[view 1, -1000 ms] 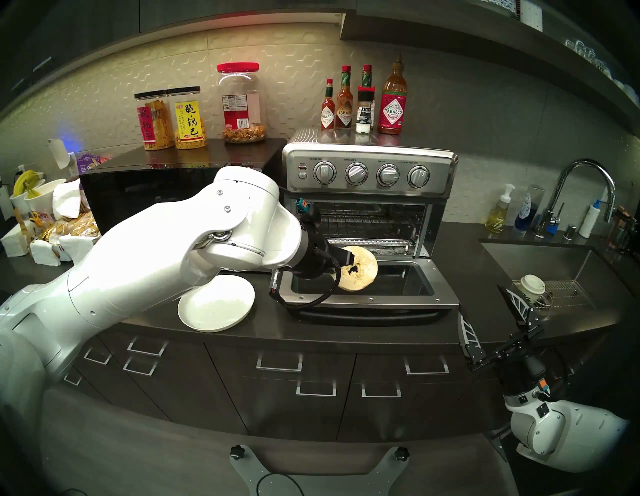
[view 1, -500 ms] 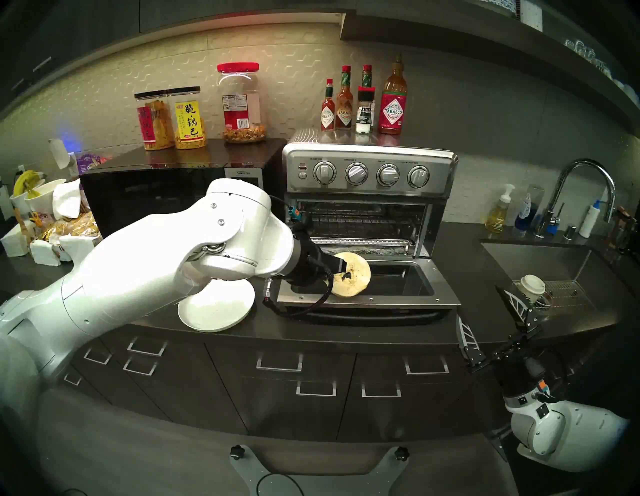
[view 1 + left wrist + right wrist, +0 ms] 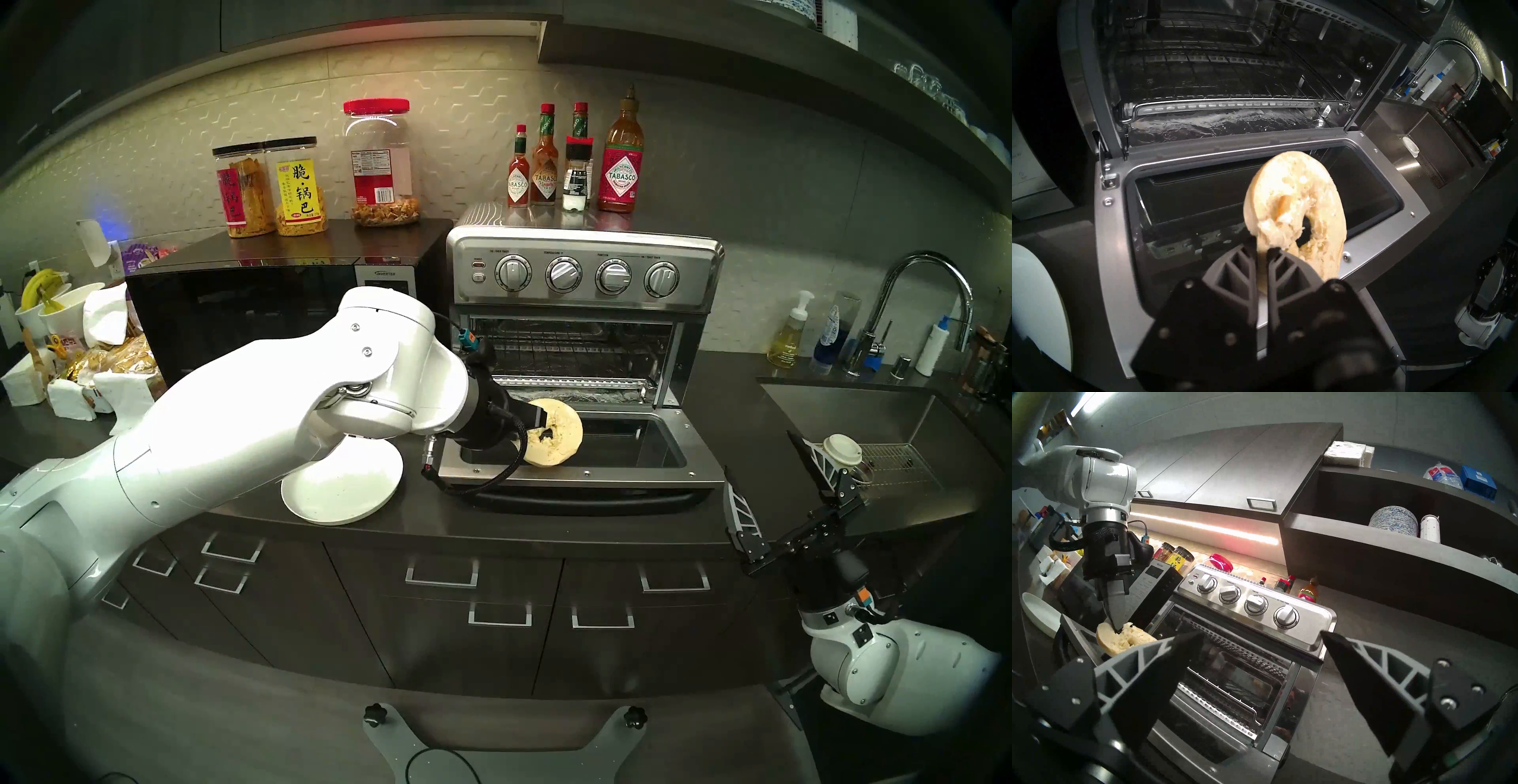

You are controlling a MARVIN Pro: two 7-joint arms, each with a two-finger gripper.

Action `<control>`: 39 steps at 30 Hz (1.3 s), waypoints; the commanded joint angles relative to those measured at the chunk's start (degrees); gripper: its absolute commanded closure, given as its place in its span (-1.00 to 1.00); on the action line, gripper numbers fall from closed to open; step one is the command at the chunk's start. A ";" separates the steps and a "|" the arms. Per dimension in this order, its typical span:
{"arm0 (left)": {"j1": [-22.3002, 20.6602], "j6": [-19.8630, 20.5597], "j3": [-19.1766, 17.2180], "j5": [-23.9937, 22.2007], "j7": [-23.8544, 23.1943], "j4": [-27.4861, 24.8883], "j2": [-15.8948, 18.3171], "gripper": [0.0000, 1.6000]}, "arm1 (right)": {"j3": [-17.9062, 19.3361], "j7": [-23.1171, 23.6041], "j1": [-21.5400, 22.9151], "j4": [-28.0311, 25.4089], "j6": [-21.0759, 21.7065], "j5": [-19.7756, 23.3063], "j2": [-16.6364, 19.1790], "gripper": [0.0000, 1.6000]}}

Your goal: Open the oven and place the bagel inside on the rack

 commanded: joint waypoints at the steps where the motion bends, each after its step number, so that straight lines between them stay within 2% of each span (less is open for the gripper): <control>1: -1.90 0.23 -0.85 -0.19 0.16 -0.40 -1.87 1.00 | 2.98 -1.73 0.02 -1.39 -0.07 -3.58 1.05 -1.00; 16: -2.27 -1.99 -1.06 0.80 3.22 -2.51 -3.42 1.00 | 3.72 -3.43 -1.06 -0.11 -0.07 -6.50 0.88 -1.00; 24: -2.36 -2.41 -2.14 0.31 2.44 -2.81 -3.43 1.00 | 4.60 -3.48 -0.84 -0.05 -0.07 -7.83 1.40 -1.00; 35: -2.42 -2.53 -2.12 0.18 2.31 -2.81 -3.34 1.00 | 7.76 -4.23 0.90 1.51 -0.07 -15.78 -0.94 -1.00; 39: -2.47 -2.57 -2.06 0.14 2.27 -2.80 -3.31 1.00 | 8.46 -3.85 1.95 2.08 -0.07 -17.86 -0.34 -1.00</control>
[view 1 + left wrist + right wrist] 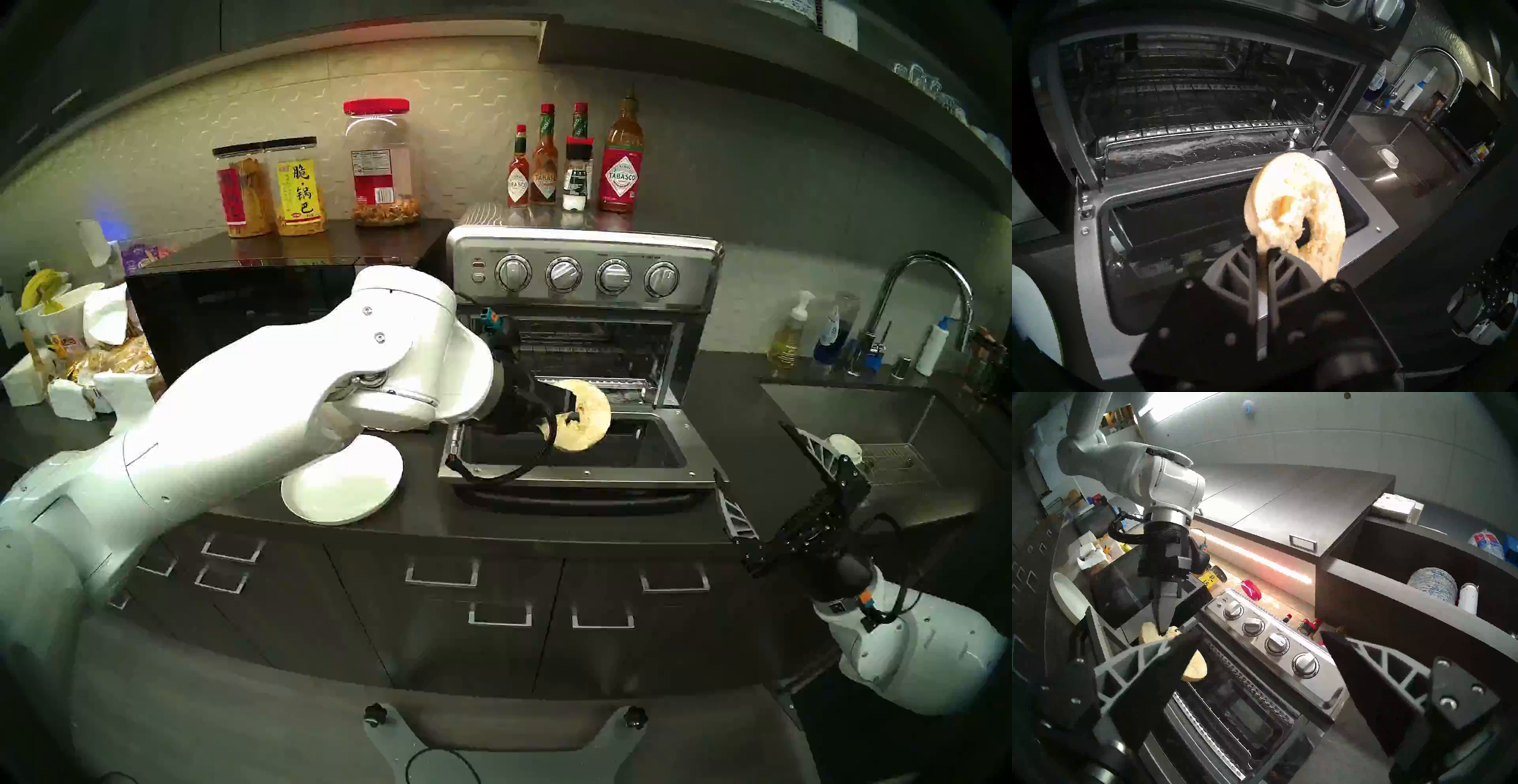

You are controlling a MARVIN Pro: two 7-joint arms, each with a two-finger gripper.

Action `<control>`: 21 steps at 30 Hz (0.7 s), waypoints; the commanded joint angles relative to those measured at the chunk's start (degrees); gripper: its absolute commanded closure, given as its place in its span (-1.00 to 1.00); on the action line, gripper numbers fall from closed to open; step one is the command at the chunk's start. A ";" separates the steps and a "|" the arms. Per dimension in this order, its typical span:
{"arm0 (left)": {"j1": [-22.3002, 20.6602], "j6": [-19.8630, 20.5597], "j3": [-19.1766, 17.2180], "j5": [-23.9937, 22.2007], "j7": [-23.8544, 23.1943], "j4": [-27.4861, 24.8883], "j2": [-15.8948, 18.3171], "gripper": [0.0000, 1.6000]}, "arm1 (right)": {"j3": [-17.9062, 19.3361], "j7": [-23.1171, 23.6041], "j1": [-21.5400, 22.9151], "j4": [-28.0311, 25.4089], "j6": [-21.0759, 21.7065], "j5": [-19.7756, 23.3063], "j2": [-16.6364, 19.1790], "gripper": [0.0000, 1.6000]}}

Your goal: Open the oven and place the bagel inside on the rack

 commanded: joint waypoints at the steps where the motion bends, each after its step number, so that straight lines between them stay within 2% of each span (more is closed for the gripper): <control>1: -1.17 -0.22 -1.10 0.09 -0.10 -0.50 -0.28 1.00 | 1.93 -3.75 2.31 0.50 -0.02 -2.93 -0.06 -1.00; 8: -1.25 -0.27 -1.02 0.04 -0.15 -0.49 -0.24 1.00 | 2.80 -3.33 3.35 1.47 -0.02 -6.95 3.47 -1.00; 10: -1.27 -0.29 -1.00 0.03 -0.17 -0.49 -0.23 1.00 | 2.71 -3.63 2.92 1.26 -0.02 -5.87 6.09 -1.00; 16: -1.31 -0.32 -0.95 0.03 -0.20 -0.49 -0.21 1.00 | 4.53 -3.83 3.12 1.33 -0.02 -6.37 7.97 -1.00; 18: -1.32 -0.33 -0.95 0.03 -0.20 -0.49 -0.20 1.00 | 4.00 -3.64 3.56 1.75 -0.02 -5.55 8.51 -1.00; 21: -1.34 -0.35 -0.94 0.02 -0.19 -0.51 -0.20 1.00 | 0.86 -2.71 5.75 3.54 -0.02 -4.20 7.63 -1.00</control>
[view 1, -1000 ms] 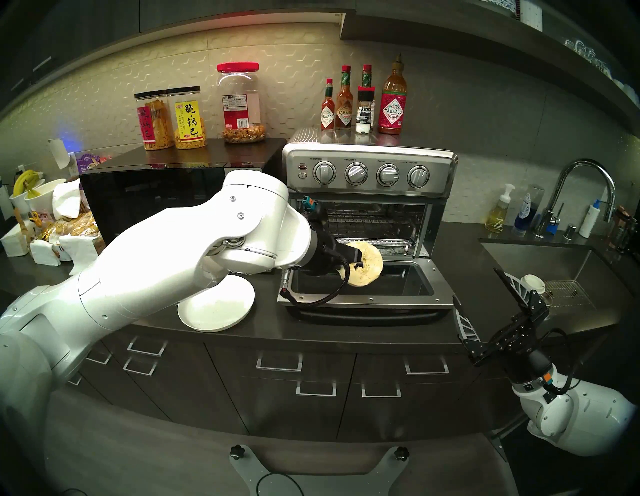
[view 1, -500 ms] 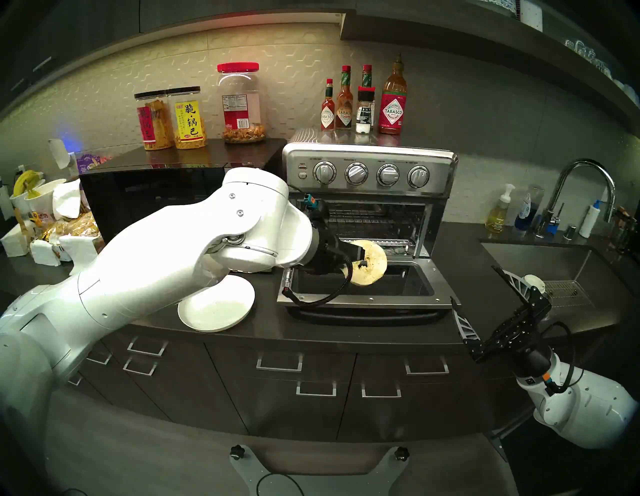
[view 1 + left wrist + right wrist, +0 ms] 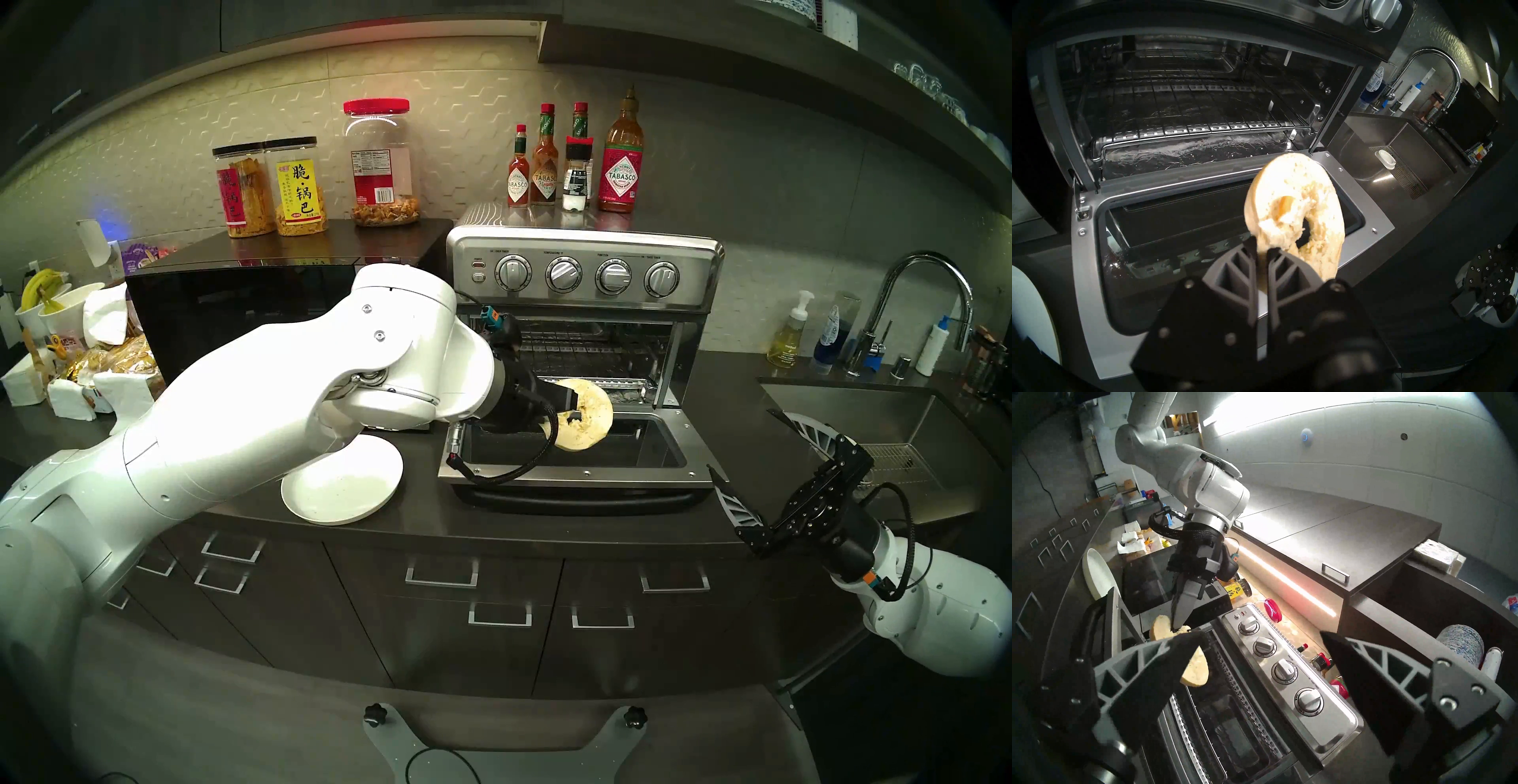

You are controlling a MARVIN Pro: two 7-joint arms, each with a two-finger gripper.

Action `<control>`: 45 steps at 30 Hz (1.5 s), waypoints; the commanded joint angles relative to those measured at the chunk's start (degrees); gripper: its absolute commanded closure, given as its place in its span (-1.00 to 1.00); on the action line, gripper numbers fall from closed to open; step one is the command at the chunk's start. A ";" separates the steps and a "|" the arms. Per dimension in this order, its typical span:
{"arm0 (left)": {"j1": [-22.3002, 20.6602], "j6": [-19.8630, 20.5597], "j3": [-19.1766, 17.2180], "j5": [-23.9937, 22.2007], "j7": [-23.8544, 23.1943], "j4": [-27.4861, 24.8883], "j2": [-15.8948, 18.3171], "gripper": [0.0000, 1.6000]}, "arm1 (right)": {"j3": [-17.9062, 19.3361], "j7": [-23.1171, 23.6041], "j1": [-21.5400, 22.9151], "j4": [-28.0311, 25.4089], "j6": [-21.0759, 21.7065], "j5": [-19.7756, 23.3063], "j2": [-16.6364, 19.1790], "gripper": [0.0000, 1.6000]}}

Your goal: Open the oven and place the bagel inside on the rack

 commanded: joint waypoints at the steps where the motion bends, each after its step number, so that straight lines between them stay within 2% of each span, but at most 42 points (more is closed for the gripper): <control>1: -1.12 -0.16 -0.98 0.17 0.02 -0.50 -0.17 1.00 | -3.54 -2.24 4.17 2.23 0.02 2.39 0.79 -1.00; 4: -1.13 -0.17 -0.97 0.17 0.01 -0.50 -0.17 1.00 | -6.03 0.39 7.40 3.63 0.02 2.04 -1.79 -1.00; 6: -1.14 -0.18 -0.96 0.18 0.00 -0.50 -0.16 1.00 | -5.96 1.73 7.91 3.64 0.02 2.00 -2.48 -1.00; 7: -1.14 -0.18 -0.95 0.18 -0.01 -0.49 -0.16 1.00 | -7.46 2.15 9.93 4.03 0.02 2.21 -2.99 -1.00; 8: -1.14 -0.18 -0.95 0.18 -0.01 -0.49 -0.16 1.00 | -5.68 2.45 8.39 3.39 0.02 2.05 -3.01 -1.00; 10: -1.14 -0.19 -0.93 0.19 -0.03 -0.49 -0.15 1.00 | -7.37 3.01 11.42 3.86 0.02 1.34 -3.87 -1.00; 11: -1.14 -0.19 -0.93 0.19 -0.03 -0.48 -0.15 1.00 | -6.29 3.37 10.41 3.37 0.02 1.52 -3.67 -1.00; 19: -1.17 -0.21 -0.90 0.19 -0.06 -0.48 -0.14 1.00 | -7.95 6.82 15.84 3.33 0.02 -1.15 -5.12 -1.00; 22: -1.17 -0.21 -0.89 0.19 -0.06 -0.48 -0.14 1.00 | -7.56 7.82 16.13 3.29 0.02 -1.73 -5.56 -1.00; 25: -1.19 -0.22 -0.88 0.19 -0.07 -0.49 -0.13 1.00 | -8.96 9.33 19.60 4.06 0.02 -4.48 -6.88 -1.00; 45: -1.24 -0.26 -0.84 0.16 -0.06 -0.50 -0.11 1.00 | -11.93 13.71 26.73 5.87 0.02 -8.94 -9.44 -1.00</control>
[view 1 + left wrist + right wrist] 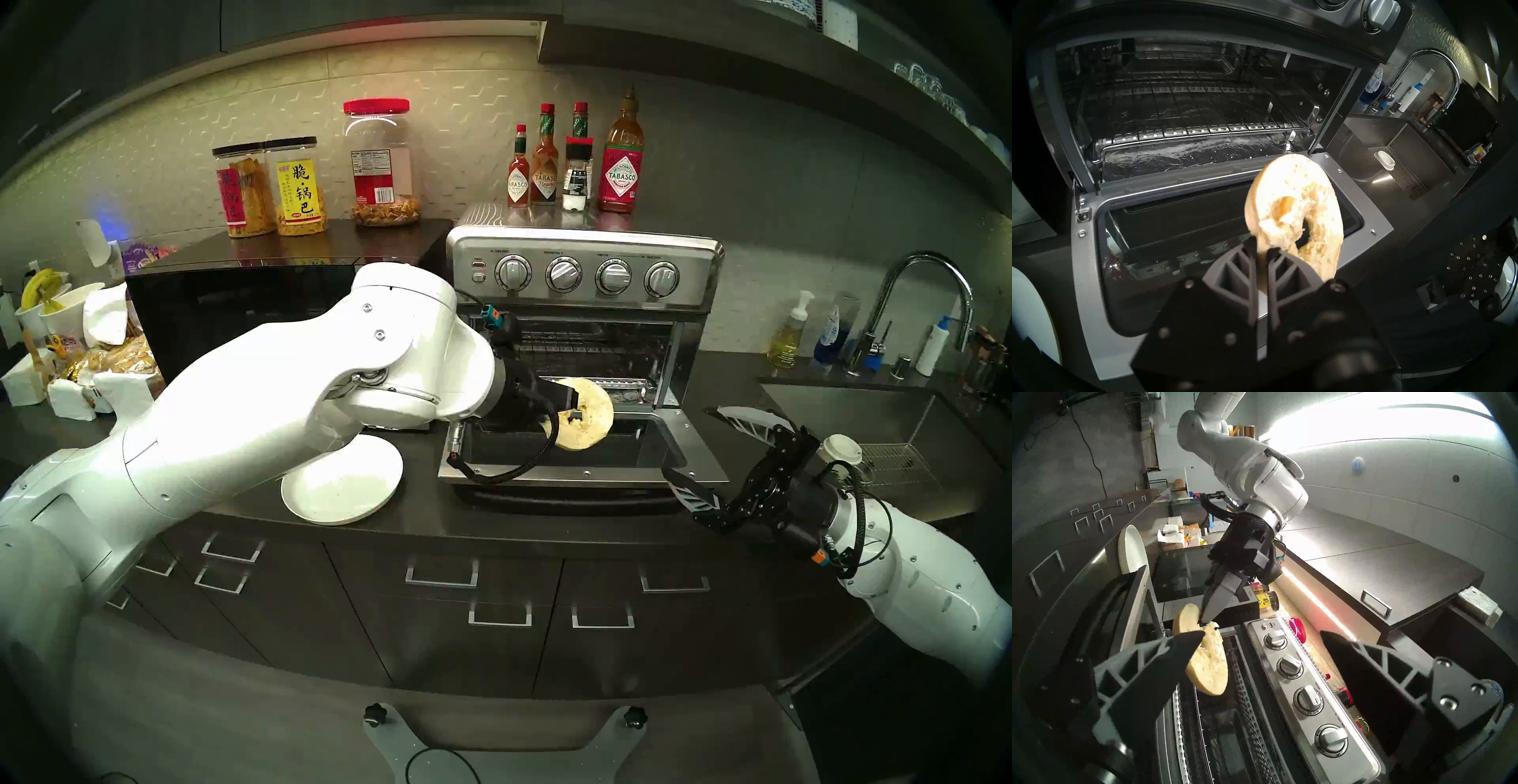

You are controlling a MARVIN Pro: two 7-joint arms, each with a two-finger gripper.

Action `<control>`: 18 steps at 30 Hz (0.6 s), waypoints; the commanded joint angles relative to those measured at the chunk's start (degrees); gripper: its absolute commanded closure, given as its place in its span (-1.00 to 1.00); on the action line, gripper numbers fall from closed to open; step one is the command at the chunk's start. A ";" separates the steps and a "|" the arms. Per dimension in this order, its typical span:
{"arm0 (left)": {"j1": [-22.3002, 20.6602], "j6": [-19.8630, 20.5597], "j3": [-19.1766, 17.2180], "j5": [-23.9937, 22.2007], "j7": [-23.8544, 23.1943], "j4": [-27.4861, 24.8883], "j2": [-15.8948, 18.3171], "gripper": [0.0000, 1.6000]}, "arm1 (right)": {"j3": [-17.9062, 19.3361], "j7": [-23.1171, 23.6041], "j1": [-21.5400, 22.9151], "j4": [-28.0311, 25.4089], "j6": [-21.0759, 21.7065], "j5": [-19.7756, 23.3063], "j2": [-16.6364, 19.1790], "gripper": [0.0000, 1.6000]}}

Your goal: Open the oven and place the bagel inside on the rack

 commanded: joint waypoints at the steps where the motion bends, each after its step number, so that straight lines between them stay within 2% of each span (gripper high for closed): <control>1: -1.06 -0.10 -0.92 0.10 0.05 -0.48 -0.10 1.00 | -0.42 1.11 4.75 0.70 0.04 -0.10 -0.51 -1.00; 18: -1.08 -0.12 -0.89 0.10 0.03 -0.48 -0.09 1.00 | -2.80 7.49 11.84 1.10 0.04 -0.42 -2.35 -1.00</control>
